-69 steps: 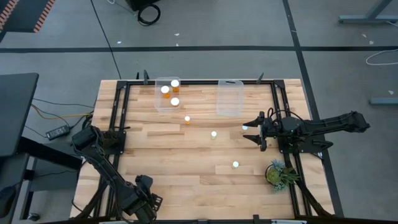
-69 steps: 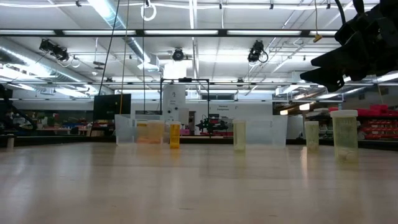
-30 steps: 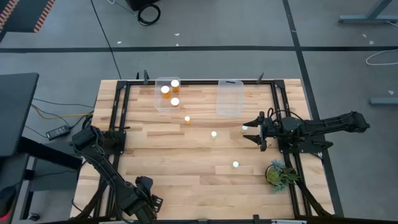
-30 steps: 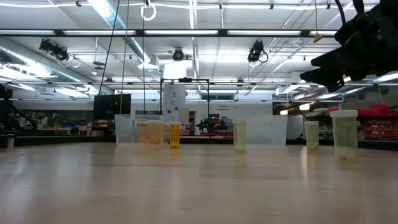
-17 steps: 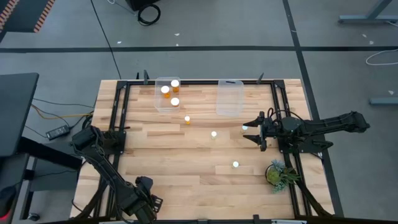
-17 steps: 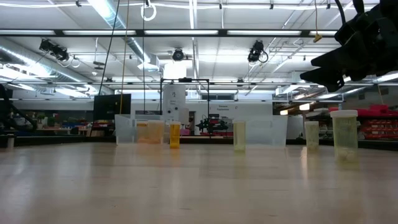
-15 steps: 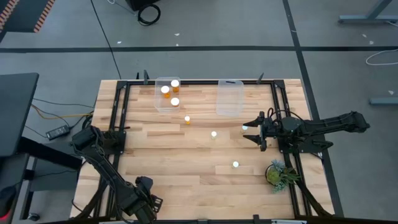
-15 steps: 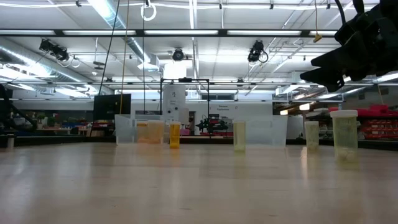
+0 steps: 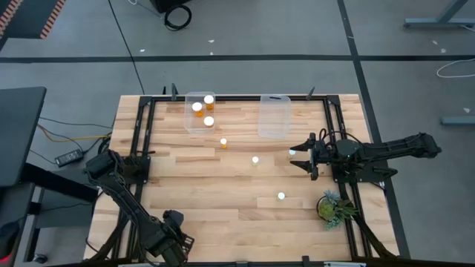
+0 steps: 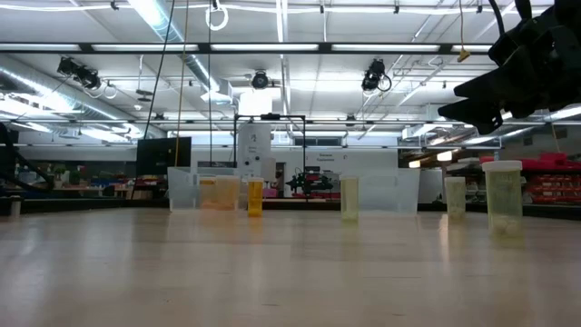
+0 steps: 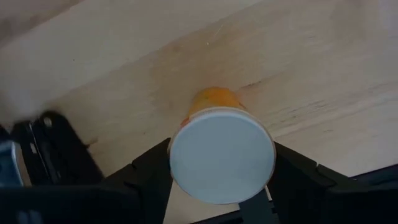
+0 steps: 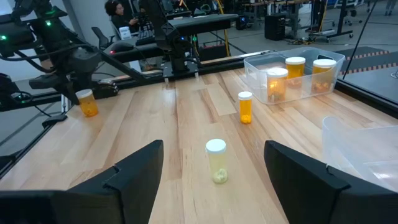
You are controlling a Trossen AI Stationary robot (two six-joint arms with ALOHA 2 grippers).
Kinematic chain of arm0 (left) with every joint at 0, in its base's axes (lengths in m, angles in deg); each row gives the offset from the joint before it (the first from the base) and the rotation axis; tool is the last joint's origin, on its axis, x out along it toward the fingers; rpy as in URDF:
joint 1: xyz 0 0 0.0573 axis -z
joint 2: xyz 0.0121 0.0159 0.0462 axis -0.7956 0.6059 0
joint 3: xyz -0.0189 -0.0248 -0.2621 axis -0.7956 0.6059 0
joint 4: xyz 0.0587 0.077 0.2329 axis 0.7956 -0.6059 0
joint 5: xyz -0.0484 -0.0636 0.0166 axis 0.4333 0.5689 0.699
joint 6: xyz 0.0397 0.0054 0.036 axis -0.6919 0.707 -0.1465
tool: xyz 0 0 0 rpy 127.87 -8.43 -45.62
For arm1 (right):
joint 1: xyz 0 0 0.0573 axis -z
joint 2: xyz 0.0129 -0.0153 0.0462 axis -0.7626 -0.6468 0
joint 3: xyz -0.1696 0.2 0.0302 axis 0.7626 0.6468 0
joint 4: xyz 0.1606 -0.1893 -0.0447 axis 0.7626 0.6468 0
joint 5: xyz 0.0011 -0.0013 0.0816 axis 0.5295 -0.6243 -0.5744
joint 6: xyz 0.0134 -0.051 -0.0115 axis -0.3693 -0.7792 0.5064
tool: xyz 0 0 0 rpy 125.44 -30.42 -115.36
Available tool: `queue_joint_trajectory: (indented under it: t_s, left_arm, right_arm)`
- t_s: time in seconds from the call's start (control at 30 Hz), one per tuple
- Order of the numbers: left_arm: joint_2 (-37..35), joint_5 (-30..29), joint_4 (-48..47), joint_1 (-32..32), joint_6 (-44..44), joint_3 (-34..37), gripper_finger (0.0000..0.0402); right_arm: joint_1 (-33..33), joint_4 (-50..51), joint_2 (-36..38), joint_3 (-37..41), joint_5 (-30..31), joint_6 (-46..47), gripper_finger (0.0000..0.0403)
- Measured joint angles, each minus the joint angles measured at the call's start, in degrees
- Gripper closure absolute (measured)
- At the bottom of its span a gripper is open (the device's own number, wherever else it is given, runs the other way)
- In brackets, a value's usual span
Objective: Pick and place medicine bottles into bin by pill shape (circle, oval)
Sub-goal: Put the large orange pill bottle into the left transparent bin
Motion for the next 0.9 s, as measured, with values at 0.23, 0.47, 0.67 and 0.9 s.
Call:
queue_joint_trajectory:
  t_s: [0.23,0.47,0.67,0.9]
  left_arm:
    - [-1.16,-0.03,-0.87,-3.07,-6.87,0.0,0.0184]
    - [-2.82,0.25,-1.67,-6.59,-12.51,-0.07,0.0175]
    - [-3.67,0.23,-2.15,-9.99,-19.13,-0.1,0.0183]
    - [-3.89,0.26,-3.17,-15.1,-30.09,-0.09,0.0174]
  right_arm:
    - [-0.01,0.0,0.0,0.01,0.0,0.0,0.0118]
    - [0.02,0.0,0.0,-0.01,0.0,0.0,0.0118]
    - [0.0,0.0,0.0,0.0,0.0,0.0,0.0118]
    - [-0.01,0.0,0.0,0.02,0.02,0.0,0.0118]
